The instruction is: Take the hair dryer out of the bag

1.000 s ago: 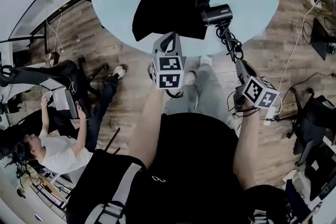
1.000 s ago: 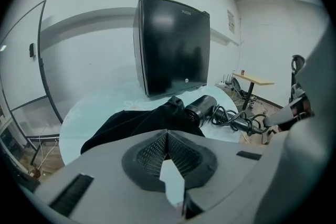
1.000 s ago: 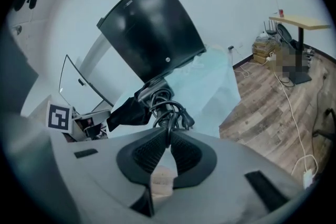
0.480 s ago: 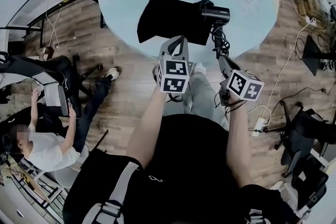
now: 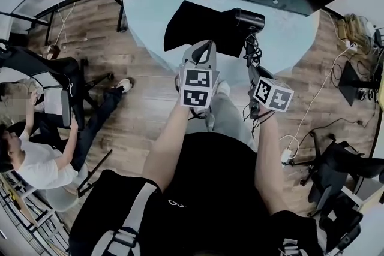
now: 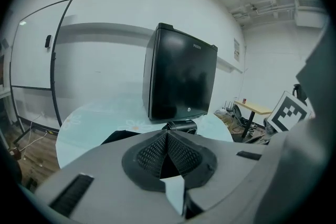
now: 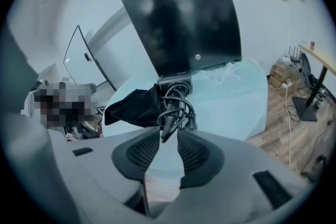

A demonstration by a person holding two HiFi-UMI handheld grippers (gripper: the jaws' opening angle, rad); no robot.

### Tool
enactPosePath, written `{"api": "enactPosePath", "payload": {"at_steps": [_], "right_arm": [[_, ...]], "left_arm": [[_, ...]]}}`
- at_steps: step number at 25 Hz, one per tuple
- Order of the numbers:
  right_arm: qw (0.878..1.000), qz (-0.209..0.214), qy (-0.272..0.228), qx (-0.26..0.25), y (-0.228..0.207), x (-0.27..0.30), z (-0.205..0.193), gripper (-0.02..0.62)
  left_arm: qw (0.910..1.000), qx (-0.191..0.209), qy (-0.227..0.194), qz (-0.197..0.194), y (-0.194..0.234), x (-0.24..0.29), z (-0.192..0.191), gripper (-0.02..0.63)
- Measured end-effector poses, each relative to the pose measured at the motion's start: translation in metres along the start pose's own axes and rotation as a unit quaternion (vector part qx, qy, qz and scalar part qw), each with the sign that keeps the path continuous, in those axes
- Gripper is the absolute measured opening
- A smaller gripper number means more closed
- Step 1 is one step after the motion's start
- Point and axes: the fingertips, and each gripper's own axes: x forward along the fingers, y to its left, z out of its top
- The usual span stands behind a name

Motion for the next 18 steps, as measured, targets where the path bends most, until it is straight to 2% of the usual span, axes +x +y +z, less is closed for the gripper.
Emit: {"api": "enactPosePath", "payload": {"at_steps": [4,9,11,14,18], "right_arm": [[0.999,-0.003,-0.04,-0.026,0.002,-0.015,0.018,0.12],[0.992,0.015,-0.115,-0.053,0.021,-0.04,0.064,0.095],[0.985,0.039,-0.155,-0.058,0.037,-0.05,0.084,0.068],[0.972,0.077,-0.211,-0.067,0.065,-0.066,0.113,0.063],[0.952,0.103,-0.276,-0.087,0.096,-0.092,0.152,0.008]], "left_arm": [[0.9999,-0.006,-0.015,-0.005,-0.003,-0.004,0.007,0.013],[0.9991,-0.004,-0.043,-0.002,-0.01,-0.013,0.029,0.012],[0.9982,-0.002,-0.059,0.0,-0.01,-0.018,0.042,0.012],[0.996,0.002,-0.089,0.005,-0.005,-0.027,0.067,0.012],[0.9902,0.007,-0.139,0.016,0.006,-0.041,0.111,0.012]]}}
